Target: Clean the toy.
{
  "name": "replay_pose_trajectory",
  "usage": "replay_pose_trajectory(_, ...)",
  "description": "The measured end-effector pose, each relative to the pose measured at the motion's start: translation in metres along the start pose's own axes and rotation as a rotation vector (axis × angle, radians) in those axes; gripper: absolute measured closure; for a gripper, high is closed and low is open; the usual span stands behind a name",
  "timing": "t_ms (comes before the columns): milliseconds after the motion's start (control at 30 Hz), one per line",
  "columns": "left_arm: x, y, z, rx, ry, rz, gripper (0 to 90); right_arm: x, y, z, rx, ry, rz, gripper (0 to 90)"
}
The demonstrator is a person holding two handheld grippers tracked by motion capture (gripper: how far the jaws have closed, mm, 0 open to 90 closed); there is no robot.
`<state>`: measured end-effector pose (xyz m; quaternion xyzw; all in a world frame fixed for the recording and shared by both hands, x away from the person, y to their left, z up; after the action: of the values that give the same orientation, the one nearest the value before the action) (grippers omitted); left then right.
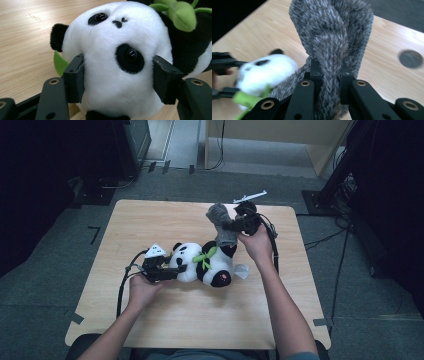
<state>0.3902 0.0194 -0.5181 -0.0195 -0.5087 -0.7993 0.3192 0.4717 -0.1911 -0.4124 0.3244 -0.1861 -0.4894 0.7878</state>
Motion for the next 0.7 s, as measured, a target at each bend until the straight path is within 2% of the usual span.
replay_pose_trajectory(167,0.0,0.001,0.0,0.002,0.004,0.003,35.3,-0.036,0.006,-0.003,0.013,0.054,0.077,80.2)
replay_pose_trajectory(333,0.0,0.001,0.0,0.009,-0.004,0.018,35.0,-0.068,0.007,-0.018,-0.003,0.111,0.146,80.0)
replay_pose_trajectory(567,0.001,0.003,-0.002,0.012,-0.015,0.042,34.1,-0.102,0.0,-0.039,-0.056,0.159,0.212,79.8)
replay_pose_trajectory(700,0.001,0.002,-0.002,0.012,-0.013,0.041,31.8,-0.113,-0.009,-0.047,-0.095,0.175,0.239,79.6)
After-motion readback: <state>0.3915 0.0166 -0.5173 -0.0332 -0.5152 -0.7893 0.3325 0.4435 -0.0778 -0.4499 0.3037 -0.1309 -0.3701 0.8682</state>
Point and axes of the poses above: each handheld gripper's, and its own axes: z roughly backward along the jaws, y roughly out of its top, x roughly to its right, the point moved 8 cm from there along -z, roughly forward along the jaws, and after that the axes turned 15 degrees about -y, right-handed, at the moved point
